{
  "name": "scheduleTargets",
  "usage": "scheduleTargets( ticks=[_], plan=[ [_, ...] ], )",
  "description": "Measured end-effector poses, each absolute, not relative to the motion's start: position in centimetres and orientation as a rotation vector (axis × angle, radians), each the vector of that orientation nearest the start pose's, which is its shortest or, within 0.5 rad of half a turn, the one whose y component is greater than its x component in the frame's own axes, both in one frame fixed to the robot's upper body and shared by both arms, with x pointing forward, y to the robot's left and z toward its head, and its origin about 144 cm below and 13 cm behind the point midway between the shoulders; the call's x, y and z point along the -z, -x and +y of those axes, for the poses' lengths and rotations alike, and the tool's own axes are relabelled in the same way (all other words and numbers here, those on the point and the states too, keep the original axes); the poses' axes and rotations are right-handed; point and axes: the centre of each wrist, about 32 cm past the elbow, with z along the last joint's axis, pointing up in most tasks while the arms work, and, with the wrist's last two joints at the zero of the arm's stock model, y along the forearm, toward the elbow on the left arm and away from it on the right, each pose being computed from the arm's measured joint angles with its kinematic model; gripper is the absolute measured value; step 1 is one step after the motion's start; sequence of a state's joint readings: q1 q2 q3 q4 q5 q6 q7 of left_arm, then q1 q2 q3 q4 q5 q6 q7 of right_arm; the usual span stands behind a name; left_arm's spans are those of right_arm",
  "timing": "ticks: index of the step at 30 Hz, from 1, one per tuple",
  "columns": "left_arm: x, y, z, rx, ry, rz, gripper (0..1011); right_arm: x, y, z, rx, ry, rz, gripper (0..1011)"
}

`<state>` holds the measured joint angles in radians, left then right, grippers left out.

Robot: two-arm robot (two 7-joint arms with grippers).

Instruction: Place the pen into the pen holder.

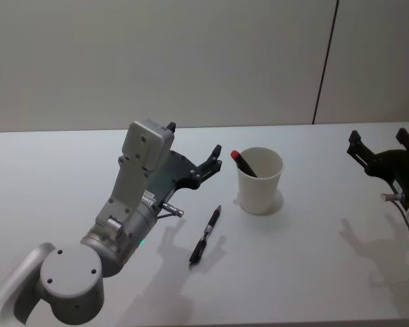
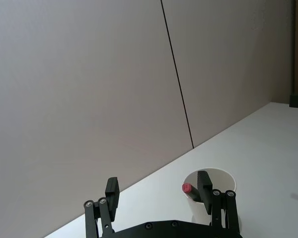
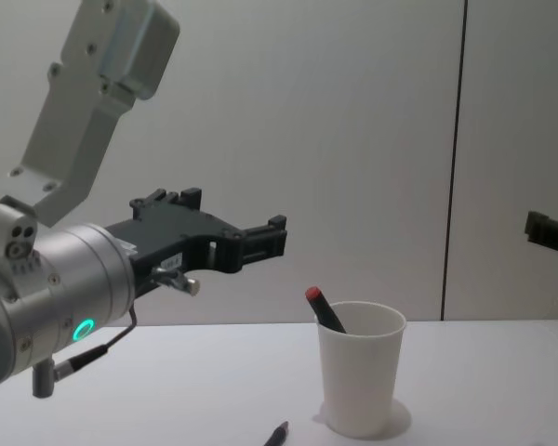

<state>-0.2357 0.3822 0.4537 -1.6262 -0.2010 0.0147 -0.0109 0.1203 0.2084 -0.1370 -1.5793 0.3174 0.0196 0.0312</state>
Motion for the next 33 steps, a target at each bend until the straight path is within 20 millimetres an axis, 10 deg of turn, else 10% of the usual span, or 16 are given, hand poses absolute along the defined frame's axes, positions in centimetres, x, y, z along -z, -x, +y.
scheduleTargets(
  ticks=[33],
  plan=[
    [-119.1,-48.6,20.8,-1.147,-0.182,0.124,1000,-118.3,-48.7,-24.6,1.400,-0.128,0.020,1002]
  ],
)
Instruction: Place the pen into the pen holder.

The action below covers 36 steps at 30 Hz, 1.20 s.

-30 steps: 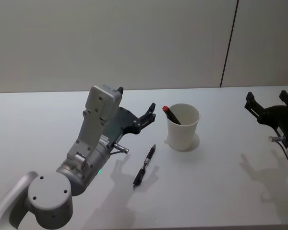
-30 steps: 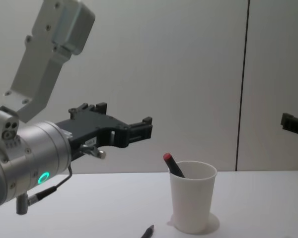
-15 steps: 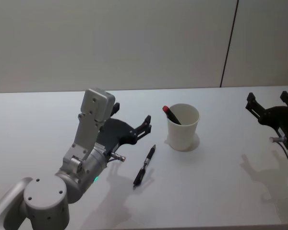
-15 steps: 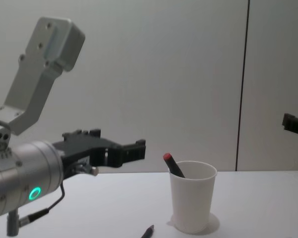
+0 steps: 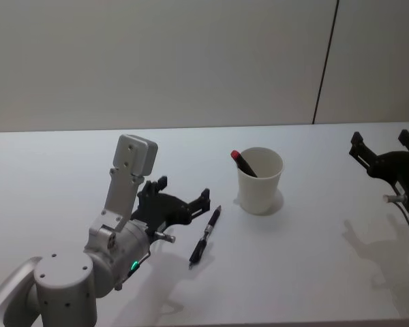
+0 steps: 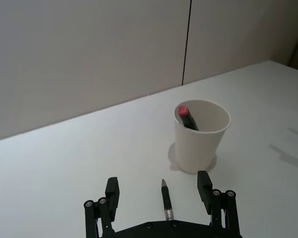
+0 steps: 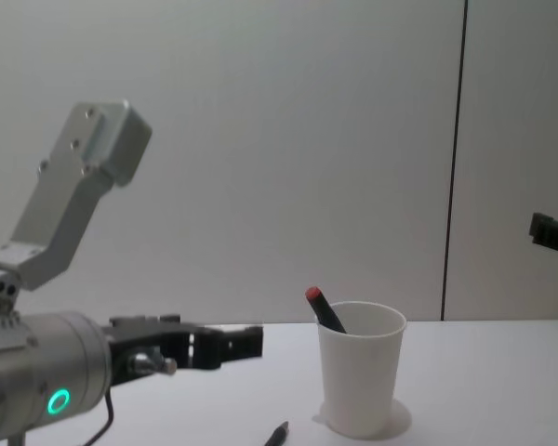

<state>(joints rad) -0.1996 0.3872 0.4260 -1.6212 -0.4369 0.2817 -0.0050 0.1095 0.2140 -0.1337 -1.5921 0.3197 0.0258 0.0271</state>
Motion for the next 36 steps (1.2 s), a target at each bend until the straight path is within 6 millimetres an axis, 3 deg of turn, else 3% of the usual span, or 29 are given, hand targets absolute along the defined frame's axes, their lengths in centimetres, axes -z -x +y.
scheduleTargets(
  ticks=[17,36],
  plan=[
    [-117.8,-50.6,20.7,-1.100,-0.338,0.360,999,-118.3,-48.7,-24.6,1.400,-0.128,0.020,1002],
    [-116.1,-52.6,20.0,-1.050,-0.484,0.412,1000,-118.3,-48.7,-24.6,1.400,-0.128,0.020,1002]
  ],
)
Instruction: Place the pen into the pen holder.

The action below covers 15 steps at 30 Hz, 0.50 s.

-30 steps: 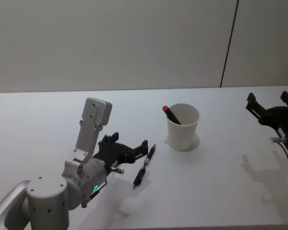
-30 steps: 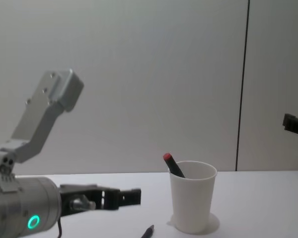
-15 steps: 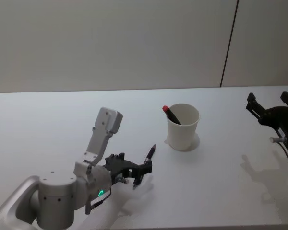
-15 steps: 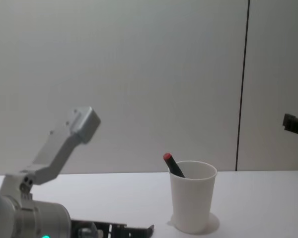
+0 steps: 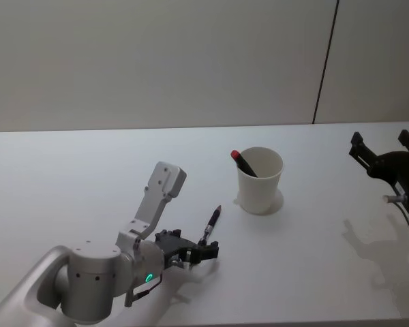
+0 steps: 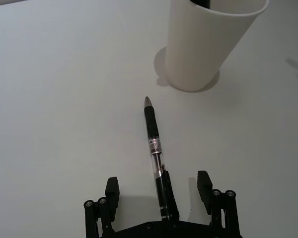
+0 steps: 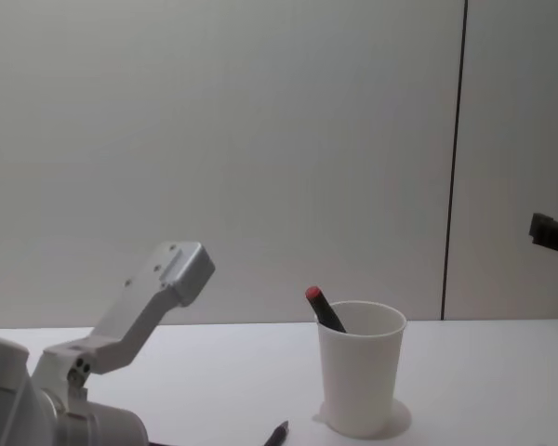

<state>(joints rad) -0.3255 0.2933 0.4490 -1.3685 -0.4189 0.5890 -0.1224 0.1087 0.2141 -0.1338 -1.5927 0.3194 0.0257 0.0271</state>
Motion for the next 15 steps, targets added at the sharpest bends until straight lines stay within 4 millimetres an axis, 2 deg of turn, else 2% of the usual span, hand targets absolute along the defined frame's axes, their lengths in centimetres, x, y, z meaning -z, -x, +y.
scheduleTargets(
  ticks=[11,15],
  plan=[
    [-116.05,-53.38,19.50,-1.056,-0.520,0.386,998,-118.33,-48.67,-24.63,1.400,-0.128,0.020,1002],
    [-116.13,-53.61,19.28,-1.055,-0.538,0.374,929,-118.33,-48.67,-24.63,1.400,-0.128,0.020,1002]
  ],
)
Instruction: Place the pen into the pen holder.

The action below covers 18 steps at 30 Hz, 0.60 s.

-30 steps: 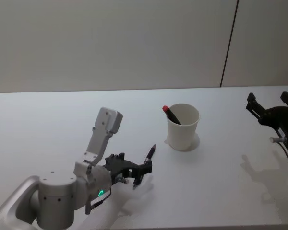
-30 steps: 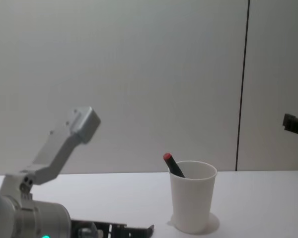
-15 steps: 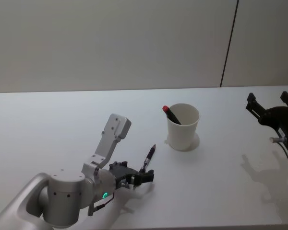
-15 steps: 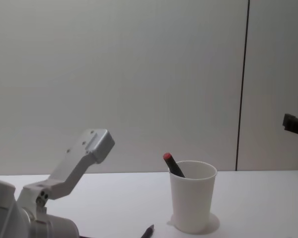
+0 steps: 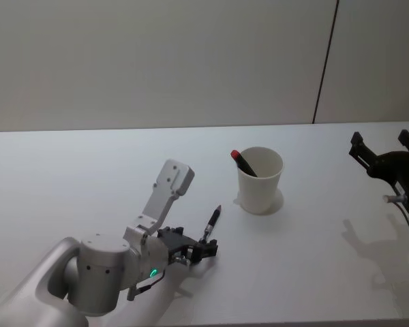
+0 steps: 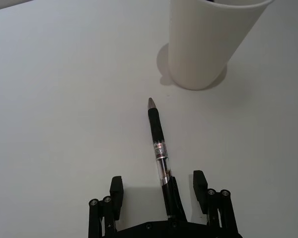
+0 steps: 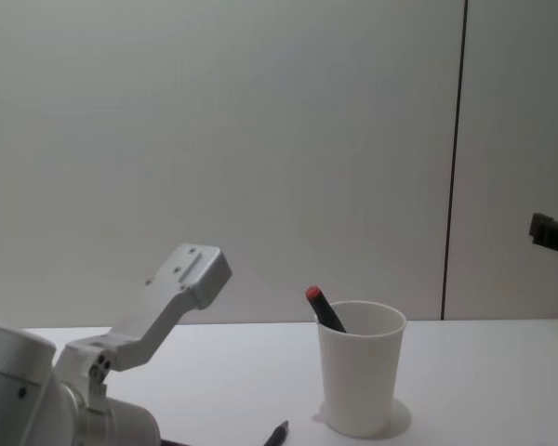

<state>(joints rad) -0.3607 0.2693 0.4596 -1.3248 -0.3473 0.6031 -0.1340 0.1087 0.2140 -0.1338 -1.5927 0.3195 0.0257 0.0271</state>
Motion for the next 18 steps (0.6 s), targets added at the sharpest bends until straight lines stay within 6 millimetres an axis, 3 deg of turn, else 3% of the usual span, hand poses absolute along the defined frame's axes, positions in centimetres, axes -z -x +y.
scheduleTargets(
  ticks=[7,10,18],
  plan=[
    [-116.3,-54.0,18.8,-1.047,-0.584,0.356,756,-118.3,-48.7,-24.6,1.400,-0.128,0.020,1002],
    [-116.5,-54.3,18.6,-1.043,-0.611,0.347,632,-118.3,-48.7,-24.6,1.400,-0.128,0.020,1002],
    [-116.8,-54.6,18.0,-1.028,-0.661,0.330,512,-118.3,-48.7,-24.6,1.400,-0.128,0.020,1001]
  ],
)
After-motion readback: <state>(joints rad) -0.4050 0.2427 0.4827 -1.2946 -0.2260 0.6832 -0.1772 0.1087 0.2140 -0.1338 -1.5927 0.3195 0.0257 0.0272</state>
